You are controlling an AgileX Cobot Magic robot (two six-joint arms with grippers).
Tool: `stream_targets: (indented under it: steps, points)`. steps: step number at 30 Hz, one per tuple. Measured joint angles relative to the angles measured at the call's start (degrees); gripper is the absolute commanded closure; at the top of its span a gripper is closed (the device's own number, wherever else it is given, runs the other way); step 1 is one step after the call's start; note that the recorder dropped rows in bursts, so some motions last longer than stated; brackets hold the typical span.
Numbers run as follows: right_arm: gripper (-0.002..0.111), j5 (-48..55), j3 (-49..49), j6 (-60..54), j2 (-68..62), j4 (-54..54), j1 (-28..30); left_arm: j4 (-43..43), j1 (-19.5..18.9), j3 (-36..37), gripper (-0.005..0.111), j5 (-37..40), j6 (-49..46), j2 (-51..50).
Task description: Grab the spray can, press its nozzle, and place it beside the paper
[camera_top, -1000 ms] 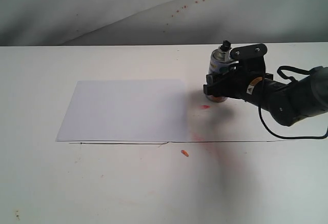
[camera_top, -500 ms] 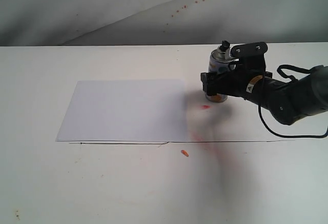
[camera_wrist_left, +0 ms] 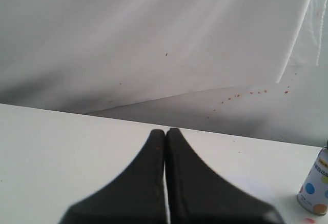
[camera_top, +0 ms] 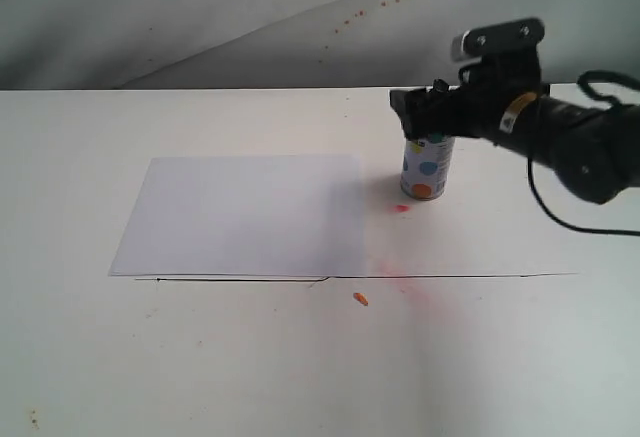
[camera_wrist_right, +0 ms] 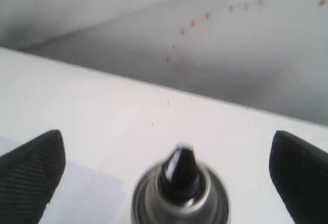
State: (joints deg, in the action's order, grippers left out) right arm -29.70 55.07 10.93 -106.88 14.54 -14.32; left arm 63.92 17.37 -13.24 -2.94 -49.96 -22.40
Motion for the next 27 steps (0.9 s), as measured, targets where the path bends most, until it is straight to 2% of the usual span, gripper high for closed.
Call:
stream_targets:
  steps: [4,6,9,10,12,13,17,27]
  points:
    - [0.005,4.31,0.0,0.0,10.54,0.39,0.0,0.0,0.0,0.0,0.107,0.0,0.0,0.0]
    - [0.014,7.85,0.09,0.69,16.28,0.6,0.0,0.0,0.0,0.0,0.107,0.0,0.0,0.0]
    - [0.045,14.06,0.09,3.33,24.11,0.6,-0.35,0.0,0.0,0.0,0.107,0.03,0.0,0.0]
    - [0.064,16.59,0.09,4.4,26.79,0.6,-0.58,0.0,0.0,0.0,0.107,0.03,0.0,0.0]
    - [0.089,22.0,0.09,6.15,31.41,0.6,-0.88,0.0,0.0,0.0,0.107,0.03,0.0,0.0]
    - [0.106,24.1,0.09,6.75,33.75,0.6,-1.01,0.0,0.0,0.0,0.107,0.03,0.0,0.0]
    - [0.107,31.23,0.09,7.61,41.26,0.73,-1.01,0.0,0.0,0.0,0.107,0.03,0.0,0.0]
    - [0.107,34.2,0.09,7.86,51.3,0.73,-1.01,0.0,0.0,0.0,0.107,0.03,0.0,0.0]
